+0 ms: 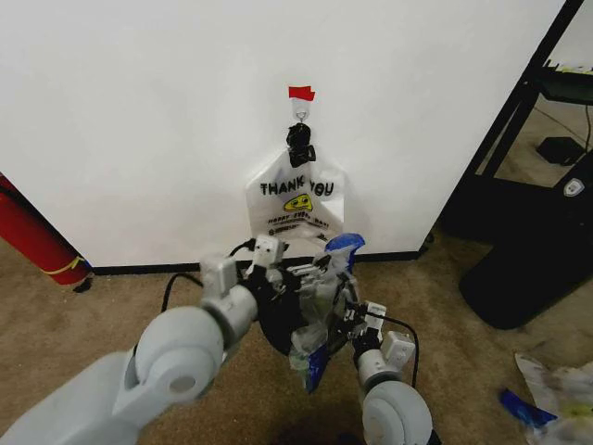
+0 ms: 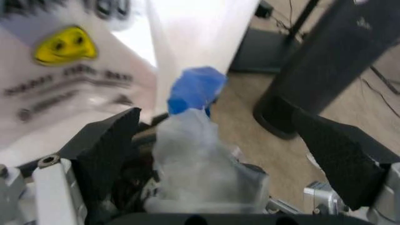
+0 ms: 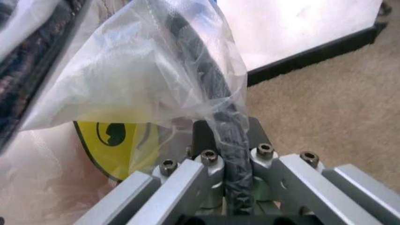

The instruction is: Pick up the garbage bag from the wall and place it over the trash bin.

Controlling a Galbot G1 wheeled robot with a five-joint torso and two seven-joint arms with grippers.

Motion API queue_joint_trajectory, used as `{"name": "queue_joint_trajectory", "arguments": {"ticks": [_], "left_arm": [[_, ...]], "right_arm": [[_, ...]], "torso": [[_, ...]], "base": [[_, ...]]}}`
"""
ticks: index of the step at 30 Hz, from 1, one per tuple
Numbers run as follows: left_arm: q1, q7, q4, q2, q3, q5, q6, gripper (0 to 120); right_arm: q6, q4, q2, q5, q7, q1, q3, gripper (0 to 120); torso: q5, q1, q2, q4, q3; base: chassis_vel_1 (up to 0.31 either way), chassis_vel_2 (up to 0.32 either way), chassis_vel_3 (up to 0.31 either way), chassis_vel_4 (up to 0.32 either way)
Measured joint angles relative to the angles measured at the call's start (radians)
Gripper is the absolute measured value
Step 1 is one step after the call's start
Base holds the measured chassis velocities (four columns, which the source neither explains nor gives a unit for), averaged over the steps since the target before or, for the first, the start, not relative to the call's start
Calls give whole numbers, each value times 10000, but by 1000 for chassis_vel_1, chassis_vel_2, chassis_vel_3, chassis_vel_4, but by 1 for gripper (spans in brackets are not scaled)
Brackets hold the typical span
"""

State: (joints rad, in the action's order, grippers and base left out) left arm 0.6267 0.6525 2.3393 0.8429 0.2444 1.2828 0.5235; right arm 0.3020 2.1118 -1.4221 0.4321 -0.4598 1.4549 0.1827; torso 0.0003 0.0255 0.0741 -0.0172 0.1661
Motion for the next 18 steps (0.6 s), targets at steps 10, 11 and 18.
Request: {"name": "queue_joint_trajectory", "arguments": {"ticks": [10,11,18], "left_arm": [[-689,356,-1271,603,1294,173,-18,86],[-689,356,-1271,603,1294,173,-18,86],[-452,628,-1410,508,1208,16,-333,63]], "right_arm": [[-417,431,80,-825,373,626,391,0],[-417,431,80,-825,373,626,391,0],[-314,684,50,-585,380,621,441,0]], "torso": [[-2,0,0,1,0],[-2,0,0,1,0],[-3,0,0,2,1]], "base": [[0,0,0,0],[0,0,0,0],[0,0,0,0]]}}
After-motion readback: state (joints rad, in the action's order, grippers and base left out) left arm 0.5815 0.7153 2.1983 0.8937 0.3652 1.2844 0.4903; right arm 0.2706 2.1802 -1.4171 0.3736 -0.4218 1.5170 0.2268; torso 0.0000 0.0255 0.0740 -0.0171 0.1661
